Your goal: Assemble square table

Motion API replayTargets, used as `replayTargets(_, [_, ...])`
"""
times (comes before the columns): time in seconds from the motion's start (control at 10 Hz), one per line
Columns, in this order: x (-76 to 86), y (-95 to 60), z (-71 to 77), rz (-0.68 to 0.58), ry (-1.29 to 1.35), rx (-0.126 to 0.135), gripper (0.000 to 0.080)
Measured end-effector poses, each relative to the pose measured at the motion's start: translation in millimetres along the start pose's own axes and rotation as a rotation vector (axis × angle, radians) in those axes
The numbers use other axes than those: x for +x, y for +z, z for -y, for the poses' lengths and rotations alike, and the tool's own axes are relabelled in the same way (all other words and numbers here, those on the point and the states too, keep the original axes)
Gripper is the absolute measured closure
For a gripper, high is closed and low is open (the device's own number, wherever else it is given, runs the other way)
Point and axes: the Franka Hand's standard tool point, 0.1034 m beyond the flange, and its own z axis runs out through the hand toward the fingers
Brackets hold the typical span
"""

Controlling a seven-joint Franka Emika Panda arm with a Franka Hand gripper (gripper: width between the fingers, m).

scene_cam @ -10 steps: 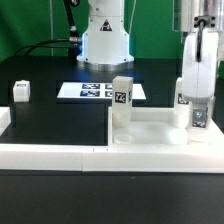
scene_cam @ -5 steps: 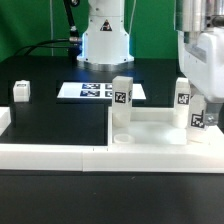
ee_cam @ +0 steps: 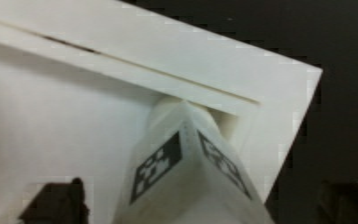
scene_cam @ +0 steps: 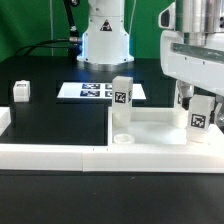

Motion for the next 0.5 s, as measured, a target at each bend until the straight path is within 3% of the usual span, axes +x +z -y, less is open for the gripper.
replayTargets(0.2, [0.5, -0.3, 0.6, -0.003, -0.181, 0.004, 0.0150])
replayTargets(0.3, [-0.1, -2.3, 5.2, -0.027, -0.357, 0.038, 0.0150])
replayTargets(0.4, [-6.5, -4.1, 9.8, -0.043, -0.542, 0.054, 0.0150])
replayTargets(0.5, [-14.6, -3.4, 12.3, -0.049, -0.680, 0.053, 0.0150])
